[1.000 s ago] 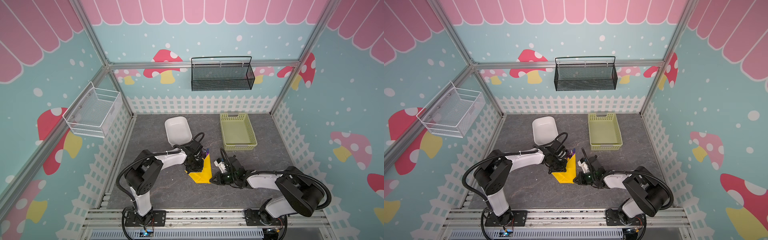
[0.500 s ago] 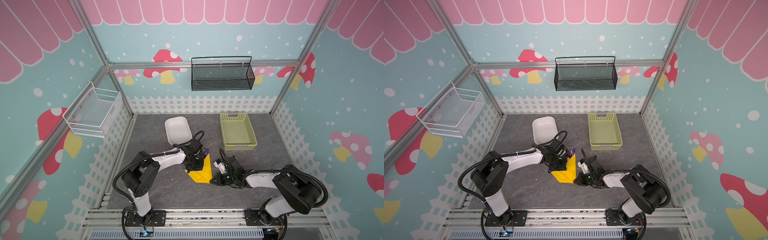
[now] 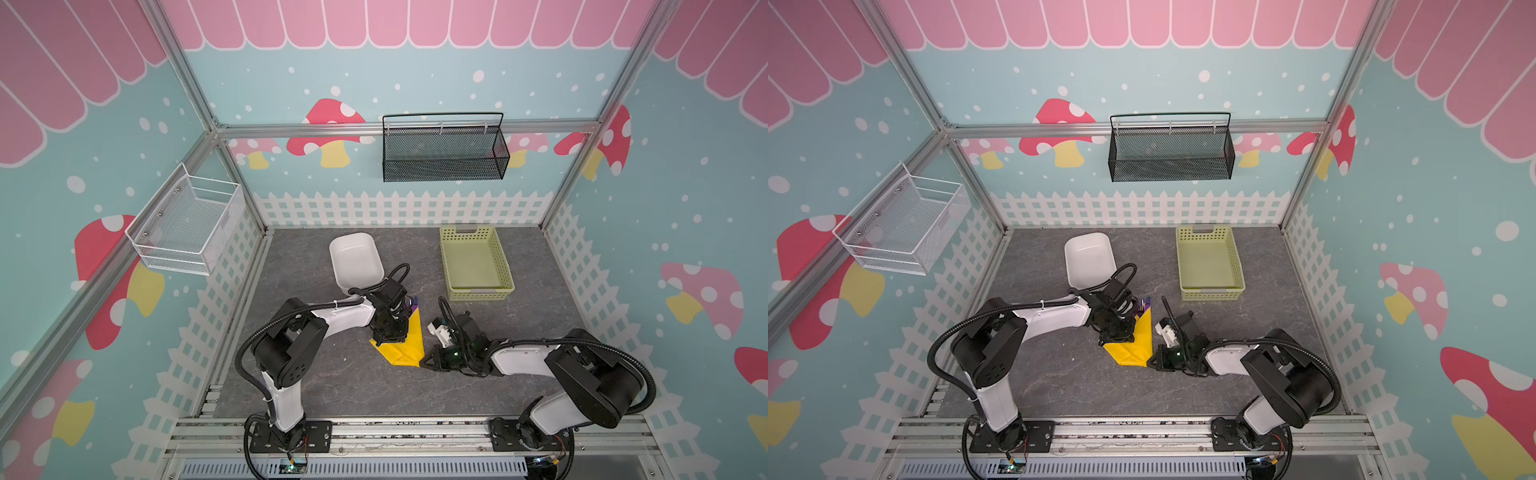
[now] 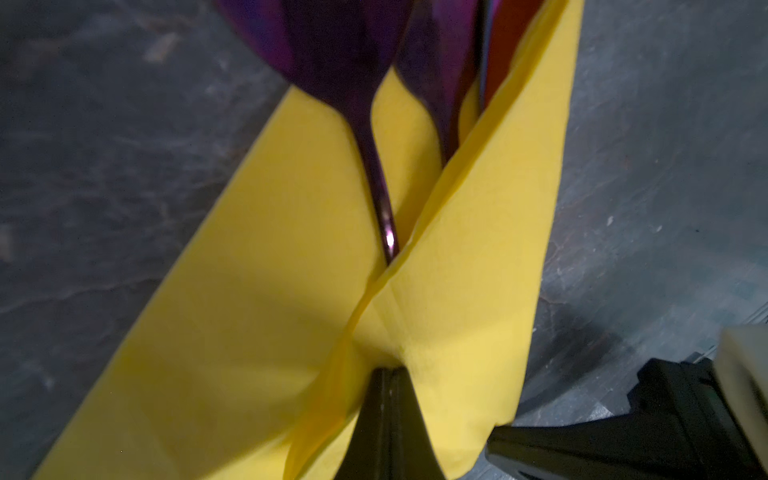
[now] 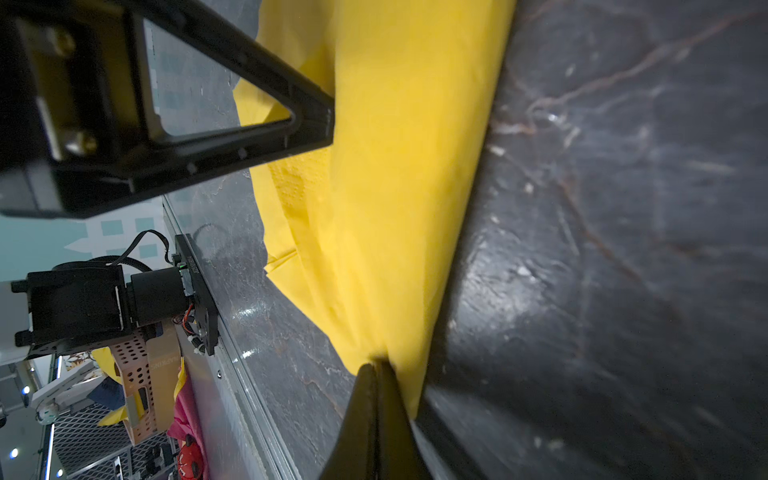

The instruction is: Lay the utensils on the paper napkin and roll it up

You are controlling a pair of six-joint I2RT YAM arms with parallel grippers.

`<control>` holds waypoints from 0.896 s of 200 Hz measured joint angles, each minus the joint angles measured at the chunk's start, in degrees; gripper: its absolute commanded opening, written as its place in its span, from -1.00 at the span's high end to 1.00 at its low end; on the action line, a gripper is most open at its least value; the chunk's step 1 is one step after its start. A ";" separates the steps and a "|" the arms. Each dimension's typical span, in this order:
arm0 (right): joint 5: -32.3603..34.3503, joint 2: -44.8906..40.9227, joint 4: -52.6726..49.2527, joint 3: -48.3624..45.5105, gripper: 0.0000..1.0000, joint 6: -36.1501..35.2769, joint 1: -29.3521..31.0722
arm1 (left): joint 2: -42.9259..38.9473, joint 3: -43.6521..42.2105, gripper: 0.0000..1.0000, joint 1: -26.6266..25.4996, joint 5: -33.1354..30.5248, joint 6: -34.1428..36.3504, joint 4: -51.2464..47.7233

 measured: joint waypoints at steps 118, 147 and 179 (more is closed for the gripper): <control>6.91 -4.33 -3.54 10.16 0.97 -1.53 -1.33 | -1.84 -5.09 1.00 1.64 3.78 -0.07 7.28; 7.26 -0.79 -3.39 13.90 0.99 -1.68 -2.38 | -2.03 -5.97 1.00 2.05 5.01 -0.11 8.57; 6.29 6.19 -3.76 17.55 0.99 -1.11 -3.13 | -2.08 -6.49 1.00 2.40 5.97 -0.52 9.40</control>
